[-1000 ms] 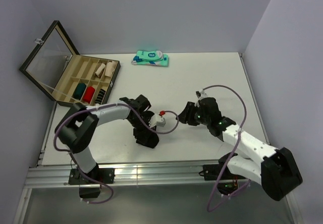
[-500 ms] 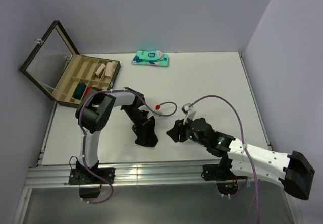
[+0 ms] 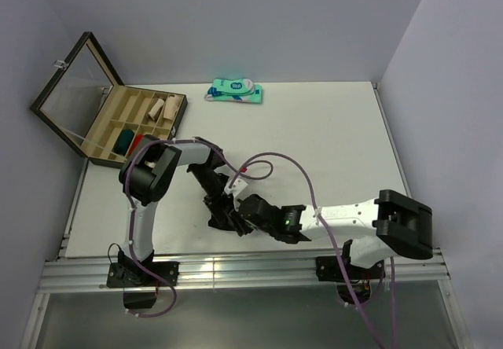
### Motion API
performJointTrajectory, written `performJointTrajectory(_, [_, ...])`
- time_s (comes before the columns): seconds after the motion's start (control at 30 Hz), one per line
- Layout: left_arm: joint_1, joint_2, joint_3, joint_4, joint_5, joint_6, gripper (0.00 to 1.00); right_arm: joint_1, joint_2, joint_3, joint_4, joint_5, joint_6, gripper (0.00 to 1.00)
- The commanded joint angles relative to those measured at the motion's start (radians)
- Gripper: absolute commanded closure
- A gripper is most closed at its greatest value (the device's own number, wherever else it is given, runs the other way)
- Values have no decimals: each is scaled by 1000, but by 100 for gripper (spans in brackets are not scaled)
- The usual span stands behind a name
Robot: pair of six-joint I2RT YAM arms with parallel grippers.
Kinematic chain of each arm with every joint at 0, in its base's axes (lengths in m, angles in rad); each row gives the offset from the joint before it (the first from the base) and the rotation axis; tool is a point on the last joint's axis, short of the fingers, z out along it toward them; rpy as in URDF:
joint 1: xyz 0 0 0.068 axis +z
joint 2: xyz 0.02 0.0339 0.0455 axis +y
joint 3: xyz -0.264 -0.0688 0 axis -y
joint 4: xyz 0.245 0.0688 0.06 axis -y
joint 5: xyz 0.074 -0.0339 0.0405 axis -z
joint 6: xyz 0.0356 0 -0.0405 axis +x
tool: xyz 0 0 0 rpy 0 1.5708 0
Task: Roll the socks
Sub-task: Roll the sock at the center of the board.
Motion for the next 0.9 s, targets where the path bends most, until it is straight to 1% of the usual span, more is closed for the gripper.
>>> performJointTrajectory(0.0, [11, 31, -2, 69, -127, 13, 99, 34, 58, 75, 47, 48, -77, 48])
performJointTrajectory(0.07, [12, 34, 3, 57, -122, 16, 100, 45, 103, 99, 38, 58, -91, 48])
performJointTrajectory(0.27, [15, 35, 3, 45, -131, 27, 99, 51, 160, 104, 62, 27, -127, 48])
performJointTrajectory(0.53, [23, 37, 6, 37, -125, 30, 99, 52, 264, 124, 88, 33, -128, 49])
performJointTrajectory(0.63, [25, 35, 5, 40, -125, 29, 98, 52, 270, 110, 116, 50, -114, 55])
performJointTrajectory(0.73, [25, 29, 0, 44, -122, 26, 95, 52, 266, 101, 119, 58, -102, 68])
performJointTrajectory(0.77, [26, 26, -2, 51, -119, 17, 94, 52, 261, 92, 120, 50, -90, 77])
performJointTrajectory(0.87, [32, 12, -18, 92, -120, -20, 93, 43, 240, 58, 137, -2, -64, 88])
